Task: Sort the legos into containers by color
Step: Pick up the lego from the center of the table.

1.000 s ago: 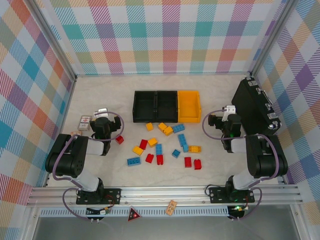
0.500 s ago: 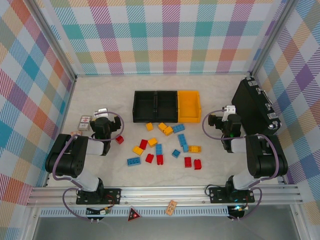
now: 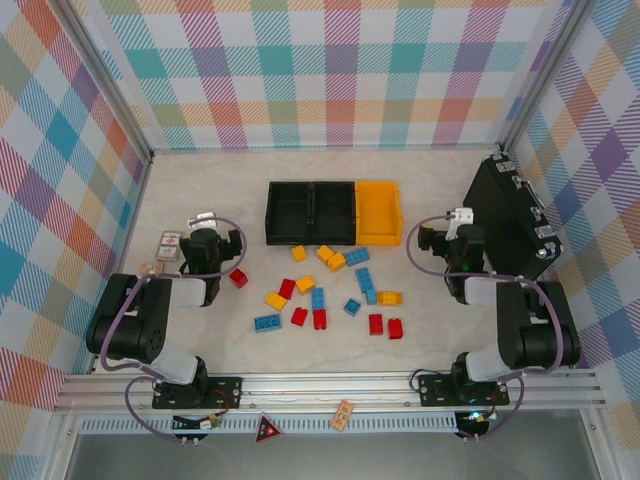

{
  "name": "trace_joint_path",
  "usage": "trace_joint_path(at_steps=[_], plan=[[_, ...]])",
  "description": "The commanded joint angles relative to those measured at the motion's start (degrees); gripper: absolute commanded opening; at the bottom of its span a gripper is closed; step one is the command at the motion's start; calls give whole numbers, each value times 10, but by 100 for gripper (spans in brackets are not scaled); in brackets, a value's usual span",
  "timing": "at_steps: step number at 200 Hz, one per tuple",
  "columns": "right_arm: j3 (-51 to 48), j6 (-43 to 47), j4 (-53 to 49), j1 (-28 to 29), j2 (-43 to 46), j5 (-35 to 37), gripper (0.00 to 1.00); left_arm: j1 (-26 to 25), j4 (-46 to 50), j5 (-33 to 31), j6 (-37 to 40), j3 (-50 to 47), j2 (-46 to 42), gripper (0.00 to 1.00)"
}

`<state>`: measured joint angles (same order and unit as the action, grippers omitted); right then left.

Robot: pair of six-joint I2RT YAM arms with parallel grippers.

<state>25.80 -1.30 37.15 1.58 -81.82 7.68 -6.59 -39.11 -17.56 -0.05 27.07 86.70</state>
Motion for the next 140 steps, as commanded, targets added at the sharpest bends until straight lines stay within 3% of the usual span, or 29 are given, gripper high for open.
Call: trace_joint_path(at_steps=[1,14,32,47,65,79,98,130,140], plan=[[44,-23,-98,5,63,4,99,-9,84,-12,14,39,-44,100],[54,-42,-123,5,93,-11,99,-17,116,-27,11,56,-68,100],[83,-90,-182,5,138,-34,99,-17,198,-33,-65,101,-103,100],[114,-151,-249,4,173,-67,99,-15,256,-13,-177,133,-123,100],[155,-307,-383,3,201,-60,99,-11,364,15,-309,178,-132,100],[165,-311,-405,1,204,-127,100,-7,371,109,-301,185,-128,99],[181,-306,-450,2,198,-208,85,-11,381,199,-314,178,-136,100],[208,-273,-566,21,183,-245,67,-44,430,302,-299,160,-163,76],[207,-264,-588,33,183,-246,64,-58,444,319,-298,149,-177,73]])
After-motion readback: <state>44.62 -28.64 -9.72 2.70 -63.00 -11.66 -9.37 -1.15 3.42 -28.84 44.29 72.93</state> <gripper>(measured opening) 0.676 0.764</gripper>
